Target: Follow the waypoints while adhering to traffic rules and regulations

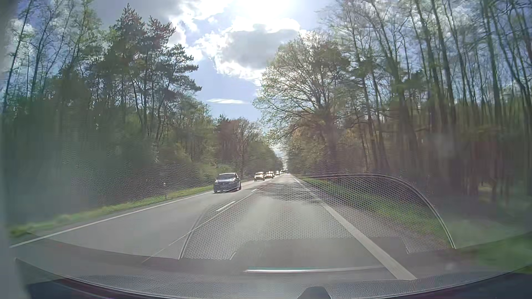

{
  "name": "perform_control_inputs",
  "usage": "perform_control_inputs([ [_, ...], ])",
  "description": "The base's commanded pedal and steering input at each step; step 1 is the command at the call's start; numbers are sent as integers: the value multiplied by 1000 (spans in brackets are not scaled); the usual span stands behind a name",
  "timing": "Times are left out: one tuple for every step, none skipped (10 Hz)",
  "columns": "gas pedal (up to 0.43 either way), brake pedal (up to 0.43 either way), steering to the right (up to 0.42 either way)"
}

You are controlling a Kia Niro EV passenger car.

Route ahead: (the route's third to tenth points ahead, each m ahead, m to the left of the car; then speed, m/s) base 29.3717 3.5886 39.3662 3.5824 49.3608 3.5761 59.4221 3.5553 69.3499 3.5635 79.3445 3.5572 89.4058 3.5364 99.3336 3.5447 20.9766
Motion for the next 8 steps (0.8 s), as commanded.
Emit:
perform_control_inputs([
  [130,0,-4],
  [130,0,-4],
  [130,0,-4],
  [130,0,-4],
  [130,0,-4],
  [130,0,-4],
  [130,0,-4],
  [130,0,-4],
])
